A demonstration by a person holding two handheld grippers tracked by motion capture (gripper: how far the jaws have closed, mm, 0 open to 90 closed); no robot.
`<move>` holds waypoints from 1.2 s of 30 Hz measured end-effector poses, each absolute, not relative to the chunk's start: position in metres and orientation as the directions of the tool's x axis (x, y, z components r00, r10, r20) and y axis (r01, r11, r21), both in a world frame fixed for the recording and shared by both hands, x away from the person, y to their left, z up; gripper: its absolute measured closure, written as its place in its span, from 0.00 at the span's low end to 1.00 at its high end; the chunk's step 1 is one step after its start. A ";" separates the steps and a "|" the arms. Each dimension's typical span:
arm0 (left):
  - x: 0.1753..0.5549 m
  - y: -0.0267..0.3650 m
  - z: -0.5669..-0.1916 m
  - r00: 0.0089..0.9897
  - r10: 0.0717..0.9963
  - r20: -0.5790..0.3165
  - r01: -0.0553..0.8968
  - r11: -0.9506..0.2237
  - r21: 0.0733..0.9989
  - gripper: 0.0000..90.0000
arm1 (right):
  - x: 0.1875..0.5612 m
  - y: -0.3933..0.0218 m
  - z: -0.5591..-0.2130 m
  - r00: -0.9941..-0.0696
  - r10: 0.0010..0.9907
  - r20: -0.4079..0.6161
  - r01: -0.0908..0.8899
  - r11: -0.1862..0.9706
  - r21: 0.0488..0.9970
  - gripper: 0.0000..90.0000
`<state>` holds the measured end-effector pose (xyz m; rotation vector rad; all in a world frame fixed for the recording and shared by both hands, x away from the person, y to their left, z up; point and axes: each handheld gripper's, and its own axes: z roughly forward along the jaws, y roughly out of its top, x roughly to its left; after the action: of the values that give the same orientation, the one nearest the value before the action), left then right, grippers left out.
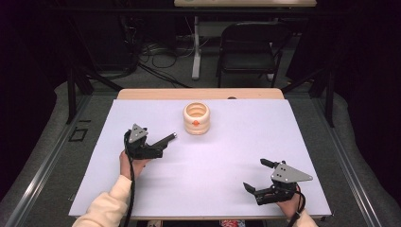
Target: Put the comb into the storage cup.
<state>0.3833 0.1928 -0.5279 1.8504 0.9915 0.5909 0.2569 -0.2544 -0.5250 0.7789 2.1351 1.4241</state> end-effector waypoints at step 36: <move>0.426 0.163 -0.541 0.550 0.834 -0.047 0.482 -0.271 0.833 0.87 | 0.257 -0.254 -0.525 -0.737 0.673 -0.067 0.202 0.314 0.928 0.00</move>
<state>0.4259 0.1633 -0.5410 1.9242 1.0679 0.5148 0.2568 -0.2542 -0.5252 0.7747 2.1401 1.4142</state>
